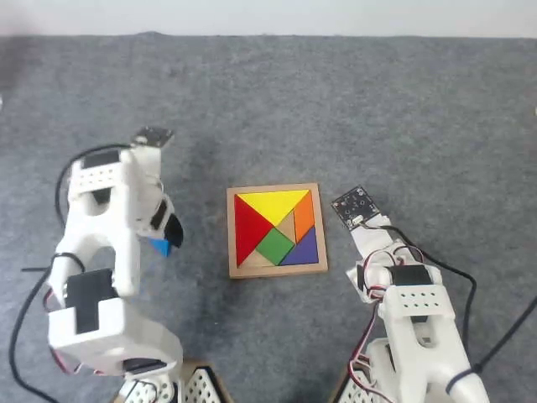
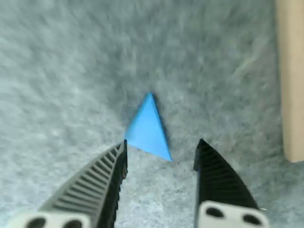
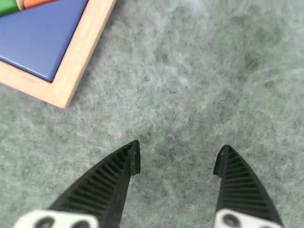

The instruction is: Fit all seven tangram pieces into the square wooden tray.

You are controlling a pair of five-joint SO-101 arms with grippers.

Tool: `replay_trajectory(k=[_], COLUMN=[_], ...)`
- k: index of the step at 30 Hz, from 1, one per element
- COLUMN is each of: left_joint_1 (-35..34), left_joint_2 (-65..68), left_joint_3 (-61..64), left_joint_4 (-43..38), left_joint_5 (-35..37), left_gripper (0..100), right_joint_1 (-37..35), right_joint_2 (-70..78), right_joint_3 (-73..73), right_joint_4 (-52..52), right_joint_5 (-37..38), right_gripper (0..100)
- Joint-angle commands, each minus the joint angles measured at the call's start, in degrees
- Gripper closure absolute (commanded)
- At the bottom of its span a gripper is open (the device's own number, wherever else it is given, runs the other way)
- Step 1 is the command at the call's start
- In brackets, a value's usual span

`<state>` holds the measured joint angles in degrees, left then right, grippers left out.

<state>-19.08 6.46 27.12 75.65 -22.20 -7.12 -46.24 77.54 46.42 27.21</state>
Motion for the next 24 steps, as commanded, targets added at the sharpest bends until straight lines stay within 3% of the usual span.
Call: replay_trajectory(k=[1,7,19,24], left_joint_1=[-0.44,-0.18,-0.09,-0.35], left_joint_2=[-3.34,-2.46,11.69,11.69], left_joint_3=[1.45,1.63,-4.0,-3.91], left_joint_4=[-3.16,-7.21,-5.71,-5.36], left_joint_5=[0.18,3.08,5.36,5.19], left_gripper=[77,77,81,90], right_joint_1=[-0.31,-0.31,-0.31,-0.31], right_joint_2=[-1.1,-1.1,-1.36,-1.54], right_joint_3=[-0.35,-0.35,0.26,0.44], right_joint_4=[-0.66,-0.4,-0.75,-0.84], right_joint_5=[0.88,0.88,0.88,0.88], right_gripper=[73.5,73.5,73.5,73.5])
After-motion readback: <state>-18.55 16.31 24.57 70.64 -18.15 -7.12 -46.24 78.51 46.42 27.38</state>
